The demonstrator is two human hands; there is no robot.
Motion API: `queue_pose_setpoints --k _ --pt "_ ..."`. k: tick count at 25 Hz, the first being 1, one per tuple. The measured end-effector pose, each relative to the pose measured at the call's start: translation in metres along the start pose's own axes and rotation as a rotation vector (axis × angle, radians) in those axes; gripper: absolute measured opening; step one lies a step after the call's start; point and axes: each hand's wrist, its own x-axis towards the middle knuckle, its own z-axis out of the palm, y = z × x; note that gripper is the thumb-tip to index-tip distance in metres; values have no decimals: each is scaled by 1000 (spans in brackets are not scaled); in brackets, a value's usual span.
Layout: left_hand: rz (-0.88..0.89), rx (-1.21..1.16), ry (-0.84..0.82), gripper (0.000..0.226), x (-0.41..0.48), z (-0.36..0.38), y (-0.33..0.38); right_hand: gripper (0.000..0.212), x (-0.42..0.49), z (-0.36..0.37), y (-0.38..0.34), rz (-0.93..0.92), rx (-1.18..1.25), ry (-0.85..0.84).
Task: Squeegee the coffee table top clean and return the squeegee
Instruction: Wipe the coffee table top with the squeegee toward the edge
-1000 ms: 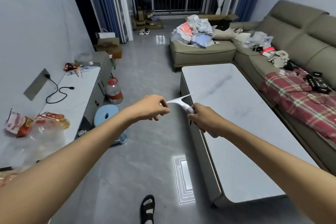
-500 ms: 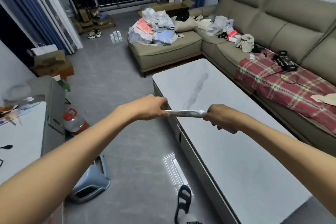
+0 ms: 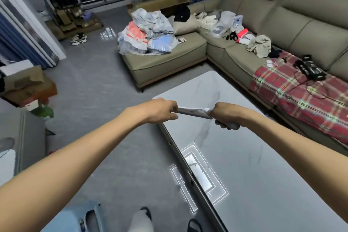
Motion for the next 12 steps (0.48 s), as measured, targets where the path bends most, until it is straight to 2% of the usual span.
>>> queue_pose_setpoints --k 3,6,9,12 --pt "42 31 -34 17 75 -23 -50 24 72 -16 -26 67 99 33" --pt "86 116 -50 18 141 -52 -97 20 130 -28 -45 147 152 78" --pt "165 98 -53 23 210 -95 -130 33 178 -53 -64 194 247 138" --pt "245 109 -127 20 279 -122 -139 47 213 -82 -66 245 417 228"
